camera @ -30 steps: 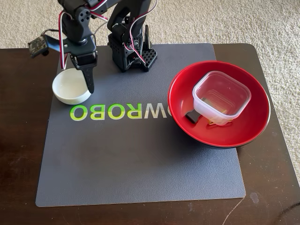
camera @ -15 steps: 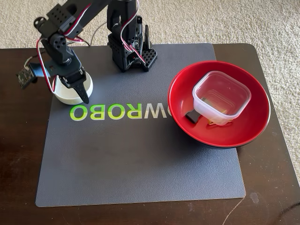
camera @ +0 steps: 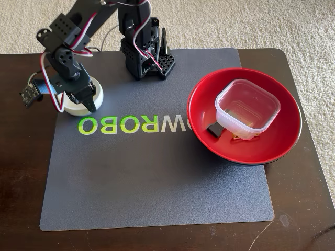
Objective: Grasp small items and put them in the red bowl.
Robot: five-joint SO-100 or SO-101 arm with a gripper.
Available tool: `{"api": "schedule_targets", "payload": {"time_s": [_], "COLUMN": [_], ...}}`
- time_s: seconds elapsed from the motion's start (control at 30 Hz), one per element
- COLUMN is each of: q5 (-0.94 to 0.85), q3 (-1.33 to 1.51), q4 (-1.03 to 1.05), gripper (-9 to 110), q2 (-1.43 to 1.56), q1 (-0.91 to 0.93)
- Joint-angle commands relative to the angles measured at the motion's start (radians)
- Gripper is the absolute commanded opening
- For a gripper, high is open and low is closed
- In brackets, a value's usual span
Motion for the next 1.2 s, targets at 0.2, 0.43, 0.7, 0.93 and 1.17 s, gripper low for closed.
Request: {"api": "schedule_targets", "payload": {"time_s": [0.2,0.43,0.7,0.93,1.17], "q5": [-0.04,-0.193,-0.471,-0.472,-0.293], "q3": [-0.048,-0.149,-0.439,-0.466,-0.31], "q4": [0.002,0.038,0.218,0.311,0.339], "gripper": [0,0,0,11,32], "q2": [0.014,0.012,-0.052,-0.078,0.103], "q1": [-0.035,-0.149,-0.411,-0.459,-0.239]}}
